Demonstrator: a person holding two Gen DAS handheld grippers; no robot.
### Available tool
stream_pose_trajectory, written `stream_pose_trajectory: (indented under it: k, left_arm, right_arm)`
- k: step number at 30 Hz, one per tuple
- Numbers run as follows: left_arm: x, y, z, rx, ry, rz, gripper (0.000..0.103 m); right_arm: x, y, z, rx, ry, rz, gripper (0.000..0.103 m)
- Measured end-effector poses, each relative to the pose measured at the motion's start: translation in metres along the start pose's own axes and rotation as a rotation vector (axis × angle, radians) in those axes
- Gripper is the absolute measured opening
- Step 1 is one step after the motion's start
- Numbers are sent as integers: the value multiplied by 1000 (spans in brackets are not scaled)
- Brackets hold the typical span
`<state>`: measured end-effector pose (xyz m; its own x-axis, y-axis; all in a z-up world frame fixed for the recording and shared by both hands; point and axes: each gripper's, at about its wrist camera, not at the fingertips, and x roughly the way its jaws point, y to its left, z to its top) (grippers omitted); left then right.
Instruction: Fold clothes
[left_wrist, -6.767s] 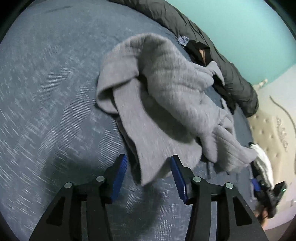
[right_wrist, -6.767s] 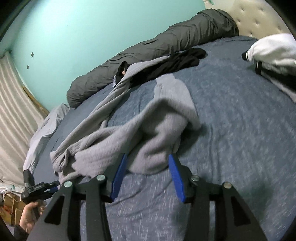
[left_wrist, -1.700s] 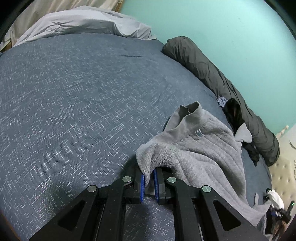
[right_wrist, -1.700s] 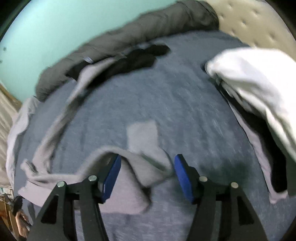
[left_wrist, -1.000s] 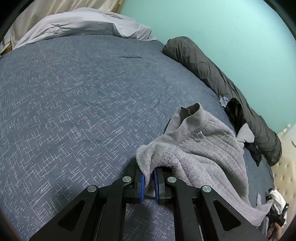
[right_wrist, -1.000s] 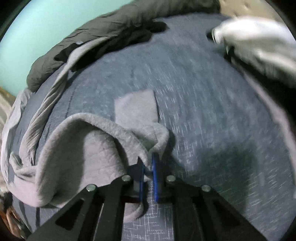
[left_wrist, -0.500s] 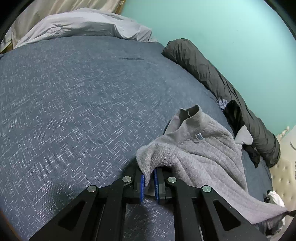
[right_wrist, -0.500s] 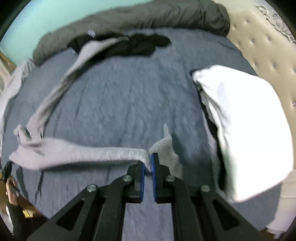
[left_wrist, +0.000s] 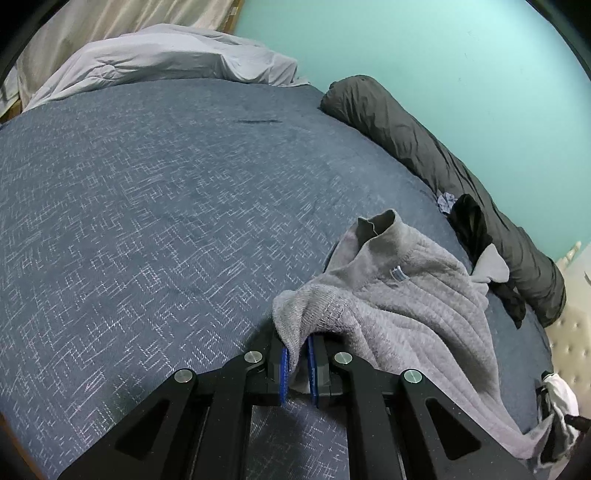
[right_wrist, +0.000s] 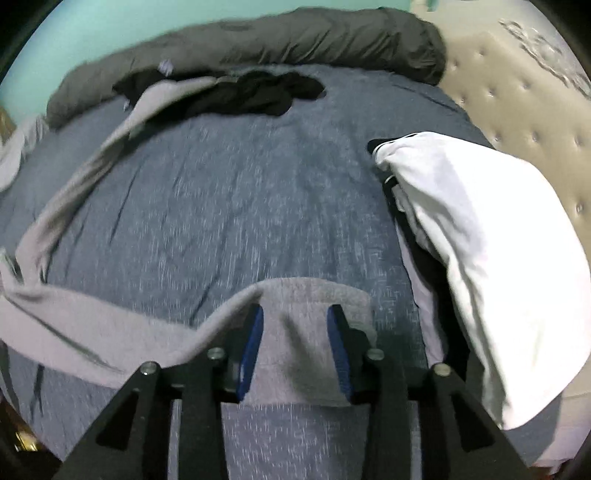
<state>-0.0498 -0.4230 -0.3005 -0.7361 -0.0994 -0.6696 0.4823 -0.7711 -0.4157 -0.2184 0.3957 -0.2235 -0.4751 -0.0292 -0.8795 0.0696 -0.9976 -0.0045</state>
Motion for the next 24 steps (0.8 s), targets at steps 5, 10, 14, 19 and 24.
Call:
stream_pose_trajectory:
  k: [5,10,14,19,24]
  left_arm:
    - [1,-4,-1,12,-6,7,8]
    - [1,-5,-4,12,-8,14,8]
    - [1,-3,-6,9,-6,17,8]
    - [2,-5,-6,18,-7,24,8]
    - [3,-6,-5,24,-8,30,8]
  right_arm:
    - [-14,-26,-14,26,-100,32,49]
    - [24,-39,-37,11,19,-82,49]
    - [62,-39,-49,32,106,-98,49]
    - [91,-44,-56,92,137,-82,49]
    - [89,-33,-59,64,100,-6,13]
